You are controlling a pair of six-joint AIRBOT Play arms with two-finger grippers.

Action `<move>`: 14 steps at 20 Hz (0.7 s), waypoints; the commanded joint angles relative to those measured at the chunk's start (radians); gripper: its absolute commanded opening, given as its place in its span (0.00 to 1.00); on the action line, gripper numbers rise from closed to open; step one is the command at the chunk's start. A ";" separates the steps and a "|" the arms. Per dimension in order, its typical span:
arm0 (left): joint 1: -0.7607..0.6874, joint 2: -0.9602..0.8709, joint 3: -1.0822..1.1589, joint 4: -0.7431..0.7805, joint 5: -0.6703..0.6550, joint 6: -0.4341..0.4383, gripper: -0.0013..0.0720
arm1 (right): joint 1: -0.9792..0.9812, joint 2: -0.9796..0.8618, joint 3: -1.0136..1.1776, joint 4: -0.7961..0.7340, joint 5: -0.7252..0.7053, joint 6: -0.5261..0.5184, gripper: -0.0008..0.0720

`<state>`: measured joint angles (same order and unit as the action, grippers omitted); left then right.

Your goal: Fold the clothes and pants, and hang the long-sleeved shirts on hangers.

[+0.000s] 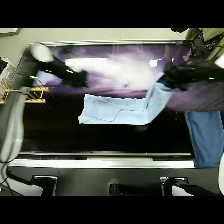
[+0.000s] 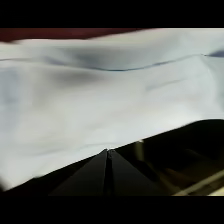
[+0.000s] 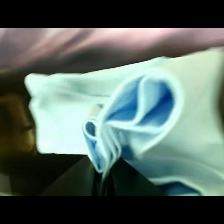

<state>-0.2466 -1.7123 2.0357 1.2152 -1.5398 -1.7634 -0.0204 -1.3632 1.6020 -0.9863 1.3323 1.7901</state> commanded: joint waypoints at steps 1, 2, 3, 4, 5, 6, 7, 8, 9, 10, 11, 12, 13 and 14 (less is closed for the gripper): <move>0.161 0.179 0.000 0.194 -0.149 0.028 0.05 | 0.182 -0.045 0.000 0.004 -0.133 0.079 0.06; 0.203 0.215 0.000 0.200 -0.151 0.028 0.05 | 0.231 -0.064 0.000 0.005 -0.170 0.097 0.06; 0.238 0.240 0.000 0.200 -0.151 0.027 0.05 | 0.272 -0.083 0.000 0.005 -0.206 0.111 0.06; 0.270 0.261 0.000 0.200 -0.151 0.027 0.05 | 0.314 -0.104 0.000 0.006 -0.243 0.125 0.06; 0.294 0.274 -0.003 0.200 -0.151 0.028 0.05 | 0.347 -0.123 0.000 0.006 -0.275 0.136 0.06; 0.314 0.282 -0.011 0.200 -0.152 0.032 0.05 | 0.380 -0.143 0.000 0.006 -0.310 0.146 0.06; 0.327 0.286 -0.019 0.200 -0.156 0.040 0.05 | 0.407 -0.163 0.000 0.006 -0.337 0.160 0.06; 0.337 0.286 -0.031 0.200 -0.158 0.043 0.05 | 0.431 -0.182 0.000 0.007 -0.364 0.170 0.06; 0.342 0.286 -0.043 0.200 -0.158 0.043 0.05 | 0.450 -0.199 0.000 0.008 -0.387 0.171 0.06; 0.346 0.286 -0.056 0.200 -0.155 0.043 0.05 | 0.468 -0.217 0.000 0.013 -0.413 0.177 0.06; 0.346 0.285 -0.067 0.200 -0.152 0.043 0.05 | 0.481 -0.233 0.000 0.018 -0.433 0.188 0.06; 0.346 0.285 -0.076 0.200 -0.150 0.044 0.05 | 0.490 -0.251 0.000 0.032 -0.449 0.190 0.06; 0.346 0.285 -0.083 0.200 -0.147 0.047 0.05 | 0.496 -0.266 0.000 0.056 -0.459 0.189 0.06; 0.346 0.284 -0.087 0.200 -0.145 0.047 0.05 | 0.504 -0.282 0.000 0.079 -0.467 0.188 0.06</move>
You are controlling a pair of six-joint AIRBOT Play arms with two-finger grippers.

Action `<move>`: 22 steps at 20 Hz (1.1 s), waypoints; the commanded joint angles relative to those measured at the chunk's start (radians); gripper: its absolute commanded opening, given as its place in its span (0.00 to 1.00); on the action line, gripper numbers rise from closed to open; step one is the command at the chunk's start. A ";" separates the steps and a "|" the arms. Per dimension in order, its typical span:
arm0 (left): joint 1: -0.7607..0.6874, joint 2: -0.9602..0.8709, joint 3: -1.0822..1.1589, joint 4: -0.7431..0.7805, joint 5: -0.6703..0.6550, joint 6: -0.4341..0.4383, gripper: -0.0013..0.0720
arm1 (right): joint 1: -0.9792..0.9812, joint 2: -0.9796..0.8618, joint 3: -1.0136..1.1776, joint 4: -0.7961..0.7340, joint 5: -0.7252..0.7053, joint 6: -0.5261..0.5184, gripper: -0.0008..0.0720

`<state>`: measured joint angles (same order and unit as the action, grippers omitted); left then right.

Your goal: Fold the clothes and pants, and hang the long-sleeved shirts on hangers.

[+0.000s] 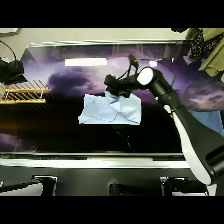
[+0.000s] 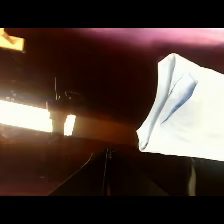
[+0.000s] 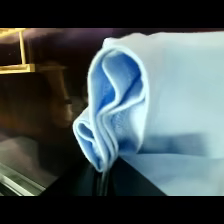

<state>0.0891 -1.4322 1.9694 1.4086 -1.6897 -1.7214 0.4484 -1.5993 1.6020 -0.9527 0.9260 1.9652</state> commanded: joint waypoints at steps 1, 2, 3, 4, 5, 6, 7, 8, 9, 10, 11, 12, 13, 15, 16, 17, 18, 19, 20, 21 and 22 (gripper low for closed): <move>0.010 0.001 -0.021 0.006 0.005 0.005 0.05 | 0.046 -0.059 0.000 0.061 -0.068 0.013 0.06; 0.010 0.000 -0.021 0.006 0.007 0.005 0.05 | 0.053 -0.069 0.000 0.063 -0.073 0.014 0.06; 0.010 0.000 -0.021 0.006 0.009 0.005 0.05 | 0.063 -0.079 0.000 0.062 -0.075 0.014 0.06; 0.010 0.000 -0.021 0.006 0.013 0.005 0.05 | 0.074 -0.090 0.000 0.060 -0.075 0.014 0.06; 0.011 0.000 -0.021 0.006 0.016 0.005 0.05 | 0.082 -0.103 0.000 0.059 -0.077 0.014 0.06; 0.011 0.000 -0.021 0.006 0.018 0.005 0.05 | 0.085 -0.116 0.000 0.059 -0.080 0.014 0.06; 0.011 0.000 -0.021 0.006 0.019 0.005 0.05 | 0.087 -0.131 0.000 0.064 -0.085 0.014 0.06; 0.011 0.000 -0.021 0.006 0.019 0.005 0.05 | 0.092 -0.143 0.000 0.071 -0.090 0.014 0.06; 0.011 0.000 -0.021 0.006 0.019 0.005 0.05 | 0.095 -0.153 0.000 0.077 -0.100 0.013 0.06; 0.011 0.000 -0.021 0.006 0.019 0.005 0.05 | 0.098 -0.162 0.000 0.077 -0.117 0.010 0.06; 0.011 0.000 -0.021 0.006 0.018 0.005 0.05 | 0.105 -0.167 0.000 0.087 -0.134 0.010 0.07; 0.011 0.000 -0.021 0.006 0.018 0.005 0.05 | 0.106 -0.170 0.000 0.103 -0.152 0.010 0.14; 0.011 0.000 -0.021 0.006 0.018 0.005 0.05 | 0.106 -0.170 0.000 0.132 -0.159 0.001 0.27; 0.011 0.000 -0.021 0.006 0.018 0.005 0.05 | 0.105 -0.165 0.000 0.237 -0.143 -0.088 0.45; 0.011 0.000 -0.021 0.006 0.018 0.004 0.05 | 0.105 -0.158 0.000 0.291 -0.127 -0.132 0.46; 0.011 0.000 -0.021 0.006 0.018 0.004 0.05 | 0.105 -0.147 0.000 0.340 -0.108 -0.177 0.50; 0.011 0.000 -0.021 0.006 0.018 0.004 0.05 | 0.103 -0.132 0.000 0.360 -0.090 -0.199 0.55; 0.011 0.000 -0.021 0.006 0.018 0.003 0.05 | 0.100 -0.109 0.000 0.357 -0.067 -0.201 0.59; 0.011 0.000 -0.021 0.006 0.018 0.000 0.05 | 0.085 -0.082 0.000 0.347 -0.042 -0.211 0.59; 0.011 0.000 -0.021 0.006 0.018 0.000 0.05 | 0.059 -0.054 0.000 0.332 -0.015 -0.216 0.59; 0.011 0.000 -0.021 0.006 0.018 0.000 0.05 | 0.021 -0.024 0.000 0.315 0.015 -0.215 0.59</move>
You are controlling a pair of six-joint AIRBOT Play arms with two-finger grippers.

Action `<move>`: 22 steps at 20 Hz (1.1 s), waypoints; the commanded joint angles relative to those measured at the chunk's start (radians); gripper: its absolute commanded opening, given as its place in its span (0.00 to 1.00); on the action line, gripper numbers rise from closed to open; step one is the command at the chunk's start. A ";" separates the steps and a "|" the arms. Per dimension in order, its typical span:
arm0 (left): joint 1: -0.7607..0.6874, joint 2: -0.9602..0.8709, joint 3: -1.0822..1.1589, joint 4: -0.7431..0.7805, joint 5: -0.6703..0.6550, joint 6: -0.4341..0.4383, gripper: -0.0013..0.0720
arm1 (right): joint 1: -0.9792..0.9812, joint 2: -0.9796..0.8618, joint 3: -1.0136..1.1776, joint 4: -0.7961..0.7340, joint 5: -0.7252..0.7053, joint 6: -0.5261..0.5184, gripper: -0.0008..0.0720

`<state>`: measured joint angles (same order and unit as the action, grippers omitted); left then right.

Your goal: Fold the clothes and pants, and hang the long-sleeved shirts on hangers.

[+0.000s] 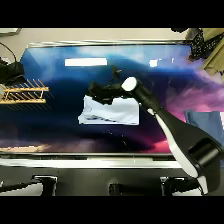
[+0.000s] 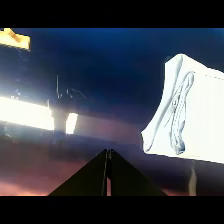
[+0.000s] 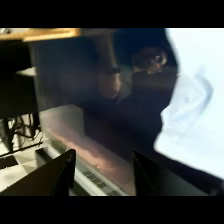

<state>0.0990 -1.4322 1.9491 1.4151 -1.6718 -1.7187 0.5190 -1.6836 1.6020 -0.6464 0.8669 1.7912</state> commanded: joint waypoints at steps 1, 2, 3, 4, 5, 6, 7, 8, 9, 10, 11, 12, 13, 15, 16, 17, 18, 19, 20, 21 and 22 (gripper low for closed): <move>0.001 0.000 0.000 0.000 -0.003 -0.002 0.05 | -0.107 0.095 0.000 -0.014 0.112 -0.041 0.59; 0.001 0.000 0.000 0.000 -0.006 -0.002 0.05 | -0.162 0.122 0.000 -0.035 0.149 -0.042 0.59; 0.001 0.001 0.000 0.000 -0.008 -0.002 0.05 | -0.234 0.150 0.000 -0.070 0.199 -0.048 0.59; 0.001 0.002 0.000 0.000 -0.009 -0.002 0.05 | -0.311 0.171 0.000 -0.111 0.255 -0.064 0.63; 0.001 0.002 0.000 0.000 -0.015 -0.002 0.05 | -0.386 0.180 0.000 -0.153 0.314 -0.080 0.71; 0.001 0.002 0.000 0.000 -0.022 -0.002 0.05 | -0.461 0.180 -0.001 -0.188 0.375 -0.106 0.75; 0.001 0.002 0.000 0.000 -0.027 -0.002 0.05 | -0.537 0.176 -0.013 -0.207 0.421 -0.139 0.75; 0.001 0.002 0.000 0.000 -0.032 -0.002 0.05 | -0.606 0.170 -0.037 -0.201 0.447 -0.171 0.75; 0.001 0.002 0.000 0.000 -0.032 -0.001 0.05 | -0.660 0.161 -0.064 -0.196 0.460 -0.204 0.75; 0.001 0.002 0.000 0.000 -0.033 0.002 0.05 | -0.700 0.145 -0.097 -0.192 0.463 -0.233 0.75; 0.001 0.002 0.000 0.000 -0.033 0.002 0.05 | -0.727 0.125 -0.132 -0.168 0.462 -0.263 0.75; 0.001 0.002 0.000 0.000 -0.033 0.002 0.05 | -0.742 0.097 -0.168 -0.136 0.462 -0.296 0.75; 0.001 0.002 0.000 0.000 -0.033 0.002 0.05 | -0.741 0.069 -0.194 -0.118 0.462 -0.327 0.75; 0.001 0.001 0.000 0.000 -0.032 0.002 0.05 | -0.720 0.006 -0.231 -0.086 0.460 -0.381 0.75; 0.001 0.001 0.000 0.000 -0.032 0.002 0.05 | -0.706 -0.023 -0.239 -0.070 0.455 -0.402 0.75; 0.001 0.001 0.000 0.000 -0.030 0.002 0.05 | -0.692 -0.050 -0.244 -0.058 0.446 -0.419 0.75; 0.001 0.001 0.000 0.000 -0.030 0.002 0.05 | -0.673 -0.077 -0.244 -0.056 0.440 -0.423 0.75; 0.001 0.001 0.000 0.000 -0.030 0.002 0.05 | -0.653 -0.099 -0.244 -0.051 0.435 -0.423 0.75; 0.001 0.001 0.000 0.000 -0.030 0.002 0.05 | -0.632 -0.119 -0.244 -0.042 0.430 -0.428 0.75; 0.001 0.001 0.000 0.000 -0.030 0.002 0.05 | -0.612 -0.135 -0.244 -0.042 0.425 -0.431 0.75; 0.001 0.000 0.000 0.000 -0.030 0.002 0.05 | -0.594 -0.146 -0.244 -0.043 0.419 -0.431 0.75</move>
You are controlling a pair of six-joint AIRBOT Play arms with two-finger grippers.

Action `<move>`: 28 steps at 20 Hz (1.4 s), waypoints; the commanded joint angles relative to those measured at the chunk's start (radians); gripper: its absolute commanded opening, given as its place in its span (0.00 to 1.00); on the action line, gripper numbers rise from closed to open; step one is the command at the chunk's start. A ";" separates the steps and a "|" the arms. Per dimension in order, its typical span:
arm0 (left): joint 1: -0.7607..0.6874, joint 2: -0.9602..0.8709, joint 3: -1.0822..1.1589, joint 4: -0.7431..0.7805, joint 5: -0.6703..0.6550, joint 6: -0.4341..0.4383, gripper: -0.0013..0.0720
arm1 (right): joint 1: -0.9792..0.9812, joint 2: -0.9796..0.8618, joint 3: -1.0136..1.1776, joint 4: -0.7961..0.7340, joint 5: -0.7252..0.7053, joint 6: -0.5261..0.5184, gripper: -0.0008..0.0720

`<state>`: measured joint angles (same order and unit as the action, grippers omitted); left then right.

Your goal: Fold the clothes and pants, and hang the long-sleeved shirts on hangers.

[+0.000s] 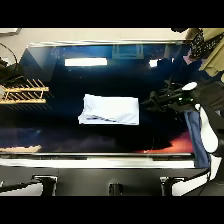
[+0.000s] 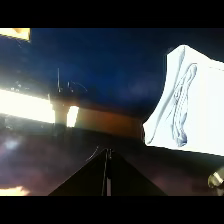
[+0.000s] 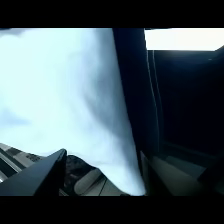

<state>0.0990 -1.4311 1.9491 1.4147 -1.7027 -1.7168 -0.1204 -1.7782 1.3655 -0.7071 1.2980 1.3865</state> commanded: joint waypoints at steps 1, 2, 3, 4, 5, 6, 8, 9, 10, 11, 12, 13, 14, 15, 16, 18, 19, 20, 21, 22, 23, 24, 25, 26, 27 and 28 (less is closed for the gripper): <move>0.001 -0.002 0.000 0.000 0.001 0.000 0.05 | 0.064 -0.062 -0.007 0.017 -0.021 -0.026 0.75; 0.001 -0.003 0.000 0.000 0.001 0.000 0.05 | 0.079 -0.069 -0.007 0.015 -0.034 -0.025 0.75; 0.001 -0.003 0.000 0.000 0.001 0.002 0.05 | 0.094 -0.073 -0.007 0.015 -0.049 -0.023 0.74; 0.001 -0.003 0.000 0.000 0.001 0.013 0.05 | 0.106 -0.074 -0.007 0.014 -0.065 -0.014 0.73; 0.001 -0.003 0.000 0.000 0.001 0.016 0.05 | 0.117 -0.074 -0.007 0.011 -0.079 -0.012 0.73; 0.001 -0.003 0.000 0.000 0.001 0.016 0.05 | 0.129 -0.074 -0.007 0.011 -0.088 -0.010 0.69; 0.001 -0.003 0.000 0.000 0.001 0.016 0.05 | 0.140 -0.074 -0.007 0.023 -0.093 -0.010 0.38; 0.001 -0.003 0.000 0.000 0.001 0.016 0.05 | 0.142 -0.070 -0.007 0.037 -0.092 -0.011 0.14; 0.001 -0.003 0.000 0.000 0.000 0.019 0.05 | 0.142 -0.060 -0.006 0.061 -0.092 -0.018 0.06; 0.001 -0.002 0.000 0.000 0.000 0.019 0.05 | 0.141 -0.040 -0.005 0.087 -0.099 -0.022 0.06; 0.001 -0.002 0.000 0.000 0.000 0.019 0.05 | 0.141 -0.016 0.003 0.090 -0.103 -0.015 0.06; 0.001 -0.002 0.000 0.000 0.000 0.019 0.05 | 0.139 0.006 0.022 0.083 -0.100 0.011 0.06; 0.001 -0.002 0.000 0.000 0.000 0.019 0.05 | 0.132 0.021 0.047 0.073 -0.093 0.055 0.06; 0.001 -0.002 0.000 0.000 0.000 0.019 0.05 | 0.115 0.034 0.079 0.062 -0.093 0.108 0.06; 0.001 -0.002 0.000 0.000 0.000 0.019 0.05 | 0.089 0.042 0.113 0.062 -0.094 0.139 0.06; 0.001 -0.002 0.000 0.000 0.000 0.019 0.05 | 0.034 0.045 0.177 0.060 -0.094 0.188 0.06; 0.001 -0.002 0.000 0.000 0.000 0.019 0.05 | 0.000 0.046 0.211 0.060 -0.093 0.208 0.06; 0.001 -0.002 0.000 0.000 0.000 0.019 0.05 | -0.031 0.046 0.240 0.060 -0.093 0.213 0.06; 0.001 -0.002 0.000 0.000 0.000 0.019 0.05 | -0.064 0.049 0.266 0.060 -0.099 0.228 0.06; 0.001 -0.002 0.000 0.000 0.000 0.019 0.05 | -0.098 0.051 0.290 0.056 -0.111 0.240 0.06; 0.001 -0.003 0.000 0.000 0.000 0.019 0.05 | -0.128 0.051 0.313 0.048 -0.123 0.252 0.06; 0.001 -0.003 0.000 0.000 0.000 0.019 0.05 | -0.159 0.051 0.336 0.038 -0.134 0.264 0.06; 0.001 -0.003 0.000 0.000 0.000 0.019 0.05 | -0.193 0.052 0.356 0.035 -0.152 0.275 0.06; 0.001 -0.003 0.000 0.000 0.000 0.018 0.05 | -0.227 0.052 0.375 0.030 -0.170 0.291 0.06; 0.001 -0.003 0.000 0.000 0.000 0.018 0.05 | -0.259 0.052 0.393 0.017 -0.183 0.307 0.06; 0.001 -0.003 0.000 0.000 0.000 0.018 0.05 | -0.292 0.052 0.413 -0.006 -0.195 0.327 0.06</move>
<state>0.0990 -1.4334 1.9491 1.4147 -1.7027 -1.6981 -0.3241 -1.7279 1.7210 -0.6758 1.1481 1.6566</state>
